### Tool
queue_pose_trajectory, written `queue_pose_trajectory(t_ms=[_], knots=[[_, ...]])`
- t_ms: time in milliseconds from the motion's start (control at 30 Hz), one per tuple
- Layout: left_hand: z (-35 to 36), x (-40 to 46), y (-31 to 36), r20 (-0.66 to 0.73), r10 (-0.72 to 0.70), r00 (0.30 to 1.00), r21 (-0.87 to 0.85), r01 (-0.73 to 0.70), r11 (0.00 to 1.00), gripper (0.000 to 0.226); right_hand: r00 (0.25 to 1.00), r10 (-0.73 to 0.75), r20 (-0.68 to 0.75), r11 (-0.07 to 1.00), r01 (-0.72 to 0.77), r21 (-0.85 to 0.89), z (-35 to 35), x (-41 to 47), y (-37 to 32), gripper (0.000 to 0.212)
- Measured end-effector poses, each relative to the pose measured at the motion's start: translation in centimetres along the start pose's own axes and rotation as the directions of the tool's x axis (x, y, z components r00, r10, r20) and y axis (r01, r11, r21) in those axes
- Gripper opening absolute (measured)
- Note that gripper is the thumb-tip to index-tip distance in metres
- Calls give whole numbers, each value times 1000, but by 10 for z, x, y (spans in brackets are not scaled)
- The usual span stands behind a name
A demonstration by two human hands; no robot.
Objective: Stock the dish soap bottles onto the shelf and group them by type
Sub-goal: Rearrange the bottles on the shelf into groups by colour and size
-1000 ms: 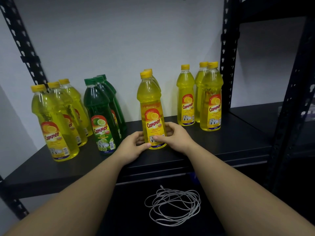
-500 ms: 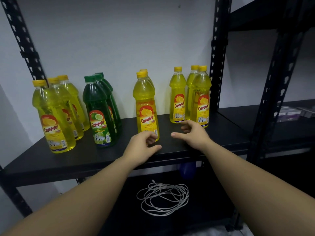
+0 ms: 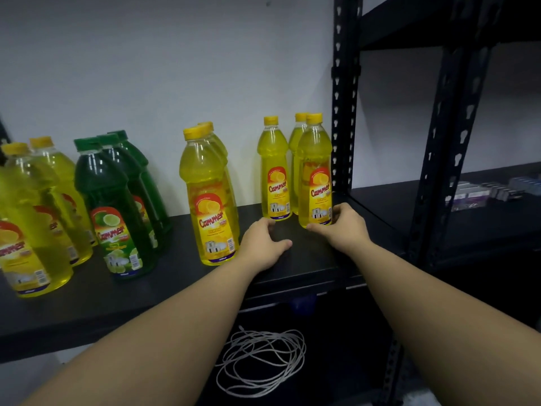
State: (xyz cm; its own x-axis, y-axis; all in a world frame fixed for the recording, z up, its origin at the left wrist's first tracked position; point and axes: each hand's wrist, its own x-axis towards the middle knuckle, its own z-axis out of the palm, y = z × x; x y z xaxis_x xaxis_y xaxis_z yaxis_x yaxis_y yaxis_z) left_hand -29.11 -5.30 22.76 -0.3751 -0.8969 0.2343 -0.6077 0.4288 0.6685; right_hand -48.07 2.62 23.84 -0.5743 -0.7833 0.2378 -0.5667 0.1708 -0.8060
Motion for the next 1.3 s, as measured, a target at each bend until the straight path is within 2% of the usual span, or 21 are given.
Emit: queue_pose_trajectory(t_ms=[133, 233, 367, 433, 667, 900, 1067, 1300], knots=[[19, 43, -3, -148, -152, 977, -184, 124, 975, 75, 999, 15, -38, 1000, -14, 20, 11, 23, -1, 106], [31, 71, -6, -218, -204, 954, -266, 144, 953, 78, 998, 11, -62, 999, -9, 38, 22, 37, 0, 100], [39, 97, -1, -269, -280, 922, -275, 205, 939, 99, 997, 10, -72, 1000, -10, 3, 30, 43, 8, 86], [41, 106, 1, -276, -290, 917, -283, 211, 936, 102, 998, -1, -70, 1000, 0, -15, 30, 42, 10, 81], [44, 113, 4, -278, -299, 913, -268, 226, 937, 75, 998, 22, -65, 999, -24, -36, 27, 36, 7, 74], [41, 110, 7, -272, -322, 907, -266, 251, 931, 77, 998, 42, -55, 999, -43, -26, 24, 33, 5, 73], [41, 111, 9, -267, -296, 917, -258, 227, 939, 75, 996, 52, -67, 998, -54, -27, 25, 34, 3, 84], [46, 113, 10, -227, -229, 947, -225, 178, 958, 76, 996, 50, -70, 996, -55, -72, 28, 34, 2, 75]])
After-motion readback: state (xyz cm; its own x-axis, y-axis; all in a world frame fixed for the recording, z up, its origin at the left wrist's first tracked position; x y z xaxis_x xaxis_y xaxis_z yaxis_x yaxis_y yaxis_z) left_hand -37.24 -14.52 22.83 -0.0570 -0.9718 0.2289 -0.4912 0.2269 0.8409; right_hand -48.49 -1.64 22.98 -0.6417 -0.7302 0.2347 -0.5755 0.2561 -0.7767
